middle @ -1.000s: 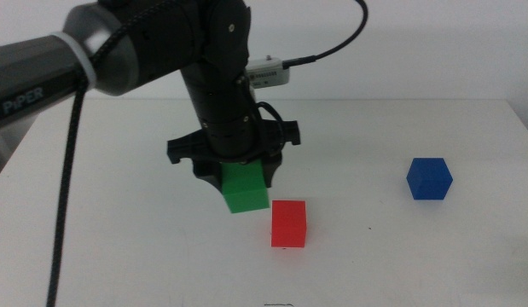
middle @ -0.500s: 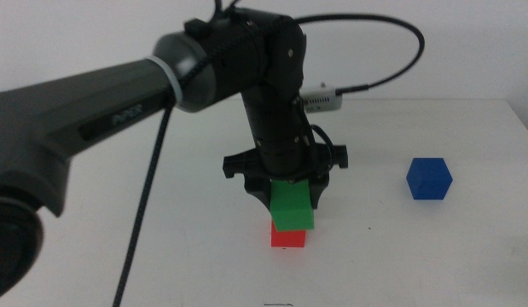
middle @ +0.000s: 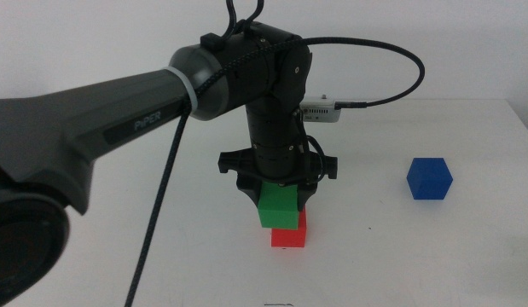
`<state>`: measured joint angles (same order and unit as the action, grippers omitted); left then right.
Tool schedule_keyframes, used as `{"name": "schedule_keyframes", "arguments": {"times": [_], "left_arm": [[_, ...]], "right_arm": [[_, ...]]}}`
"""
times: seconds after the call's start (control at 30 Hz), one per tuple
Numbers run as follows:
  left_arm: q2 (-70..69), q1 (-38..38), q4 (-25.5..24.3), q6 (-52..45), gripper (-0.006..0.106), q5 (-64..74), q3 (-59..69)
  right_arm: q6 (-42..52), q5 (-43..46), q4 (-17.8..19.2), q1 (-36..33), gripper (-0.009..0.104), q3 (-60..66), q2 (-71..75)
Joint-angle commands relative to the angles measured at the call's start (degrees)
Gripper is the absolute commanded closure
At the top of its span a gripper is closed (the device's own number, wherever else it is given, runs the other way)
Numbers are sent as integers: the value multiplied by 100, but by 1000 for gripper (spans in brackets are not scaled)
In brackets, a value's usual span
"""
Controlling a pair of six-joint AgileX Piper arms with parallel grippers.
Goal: Stack red cubes first, then green, then blue cubes in a specific spot.
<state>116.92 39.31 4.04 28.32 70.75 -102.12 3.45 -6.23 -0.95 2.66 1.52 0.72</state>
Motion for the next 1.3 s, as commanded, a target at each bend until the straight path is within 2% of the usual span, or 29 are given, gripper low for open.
{"name": "schedule_keyframes", "arguments": {"times": [0.0,0.2,0.63,1.0,1.03,1.27], "left_arm": [[-222,22,47,-5,100,426,-273],[54,22,65,-25,100,455,-762],[76,22,216,-23,100,458,-510],[76,22,21,-25,100,458,-491],[76,22,128,-69,57,352,-522],[76,15,89,-222,13,348,-522]], "right_arm": [[29,431,42,46,1,-54,83],[29,431,42,46,1,-54,83],[29,431,42,46,1,-54,83],[29,431,42,46,1,-54,83],[29,431,42,46,1,-54,83],[29,431,42,46,1,-54,83]]}}
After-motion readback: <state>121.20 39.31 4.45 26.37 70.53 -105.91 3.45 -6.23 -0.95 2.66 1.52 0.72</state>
